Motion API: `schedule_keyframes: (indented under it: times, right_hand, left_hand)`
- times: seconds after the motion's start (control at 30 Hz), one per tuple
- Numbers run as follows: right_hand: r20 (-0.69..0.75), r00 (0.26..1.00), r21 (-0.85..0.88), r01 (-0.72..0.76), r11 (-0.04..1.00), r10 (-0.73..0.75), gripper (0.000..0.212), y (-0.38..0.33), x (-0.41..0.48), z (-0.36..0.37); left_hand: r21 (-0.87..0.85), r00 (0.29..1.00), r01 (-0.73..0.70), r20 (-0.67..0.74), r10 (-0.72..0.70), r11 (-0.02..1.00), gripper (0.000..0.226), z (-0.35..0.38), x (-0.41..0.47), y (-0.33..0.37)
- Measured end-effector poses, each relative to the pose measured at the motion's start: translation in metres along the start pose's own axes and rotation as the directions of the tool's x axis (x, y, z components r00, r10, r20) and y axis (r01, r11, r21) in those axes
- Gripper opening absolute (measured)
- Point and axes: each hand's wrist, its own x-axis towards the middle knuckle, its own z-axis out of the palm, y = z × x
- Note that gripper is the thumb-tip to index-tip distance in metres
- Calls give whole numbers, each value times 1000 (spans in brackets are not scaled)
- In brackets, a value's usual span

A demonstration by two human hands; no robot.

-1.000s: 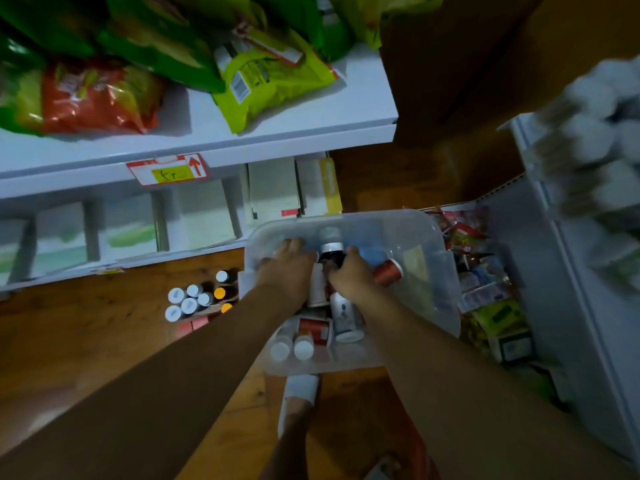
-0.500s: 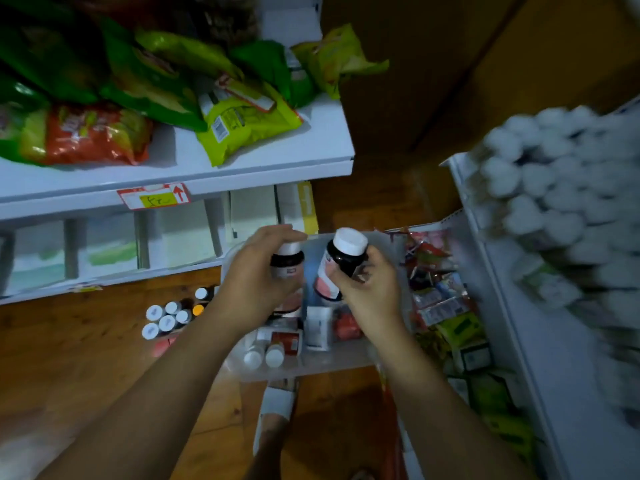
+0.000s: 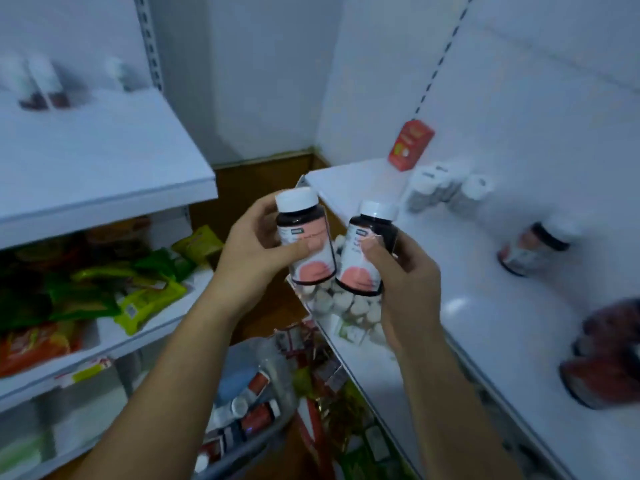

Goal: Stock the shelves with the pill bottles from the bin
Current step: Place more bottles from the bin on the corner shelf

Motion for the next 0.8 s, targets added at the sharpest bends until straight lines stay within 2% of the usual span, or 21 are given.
schedule_keyframes:
  times: [0.07, 0.17, 0.43, 0.67, 0.8]
  right_hand:
    - [-32, 999, -1, 40, 999, -40, 40, -28, -11, -23]
    - [-86, 993, -4, 82, 997, -83, 38, -53, -29, -57]
    - [-269, 948, -158, 132, 979, -171, 46, -48, -67, -145]
    - [-466, 860, -186, 131, 974, -205, 46, -7, -52, -174]
    - [-528, 825, -186, 117, 976, -200, 51, 9, -39, -177]
  left_hand:
    - [-53, 999, -9, 48, 12, 999, 64, 28, -5, 26]
    - [-41, 992, -64, 104, 68, 997, 55, 67, -17, 46]
    - [148, 900, -166, 427, 88, 975, 67, 161, -37, 28]
    - [224, 868, -197, 492, 63, 955, 62, 225, -28, -23]
    - [262, 868, -241, 489, 87, 934, 65, 249, -14, -45]
